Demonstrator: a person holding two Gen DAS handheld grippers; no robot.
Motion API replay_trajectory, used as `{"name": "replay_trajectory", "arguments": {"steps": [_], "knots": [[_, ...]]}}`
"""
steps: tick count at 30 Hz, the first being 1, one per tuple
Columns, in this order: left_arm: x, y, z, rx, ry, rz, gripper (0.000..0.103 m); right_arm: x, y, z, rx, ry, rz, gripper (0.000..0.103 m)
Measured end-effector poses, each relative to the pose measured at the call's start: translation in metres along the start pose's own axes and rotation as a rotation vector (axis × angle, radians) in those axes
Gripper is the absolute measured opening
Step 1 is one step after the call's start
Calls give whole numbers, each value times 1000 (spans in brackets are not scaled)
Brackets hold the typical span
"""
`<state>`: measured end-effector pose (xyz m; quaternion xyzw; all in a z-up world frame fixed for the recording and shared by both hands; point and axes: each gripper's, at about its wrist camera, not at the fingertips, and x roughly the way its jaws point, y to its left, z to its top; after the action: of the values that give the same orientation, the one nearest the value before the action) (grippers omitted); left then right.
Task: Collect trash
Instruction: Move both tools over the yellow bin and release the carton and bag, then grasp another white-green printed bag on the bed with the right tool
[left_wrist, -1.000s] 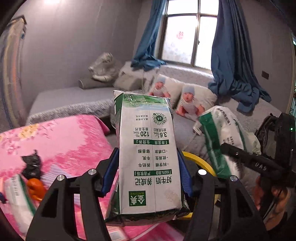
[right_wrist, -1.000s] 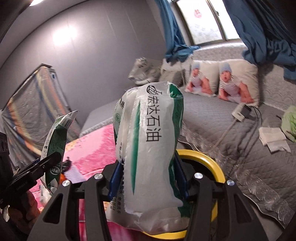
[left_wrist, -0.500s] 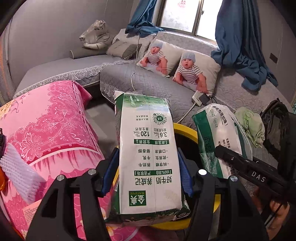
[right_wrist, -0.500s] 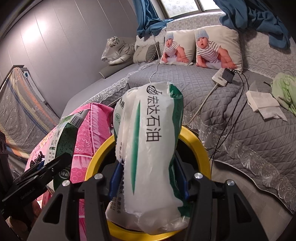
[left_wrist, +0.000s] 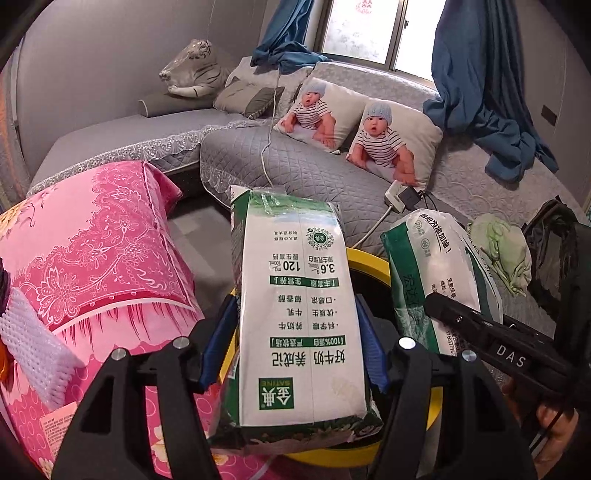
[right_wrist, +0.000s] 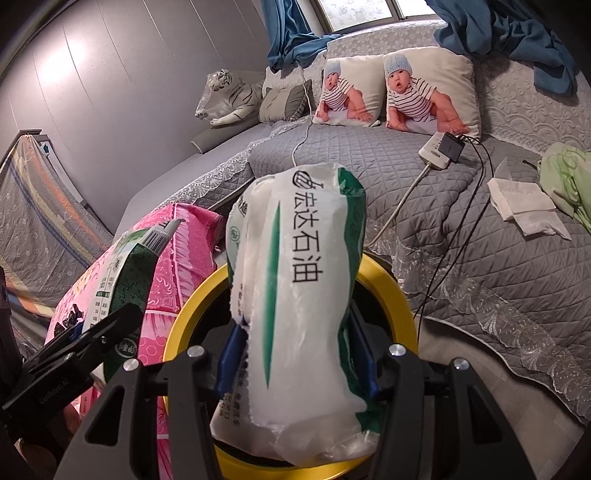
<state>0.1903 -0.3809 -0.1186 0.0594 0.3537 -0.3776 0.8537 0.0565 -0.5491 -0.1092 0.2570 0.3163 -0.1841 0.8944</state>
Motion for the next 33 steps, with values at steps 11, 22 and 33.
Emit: {"name": "replay_trajectory", "arguments": {"steps": [11,22,33], "knots": [[-53,44,-1,-190,-56,2,92,-26,-18,1,75,-86,-37,76],[-194,104,-18,-255,-308,81,95,-49,61,-5,-138,-45,258,84],[-359,214,-132,-383,-588,578,95,-59,246,-61,-592,258,678,95]]}}
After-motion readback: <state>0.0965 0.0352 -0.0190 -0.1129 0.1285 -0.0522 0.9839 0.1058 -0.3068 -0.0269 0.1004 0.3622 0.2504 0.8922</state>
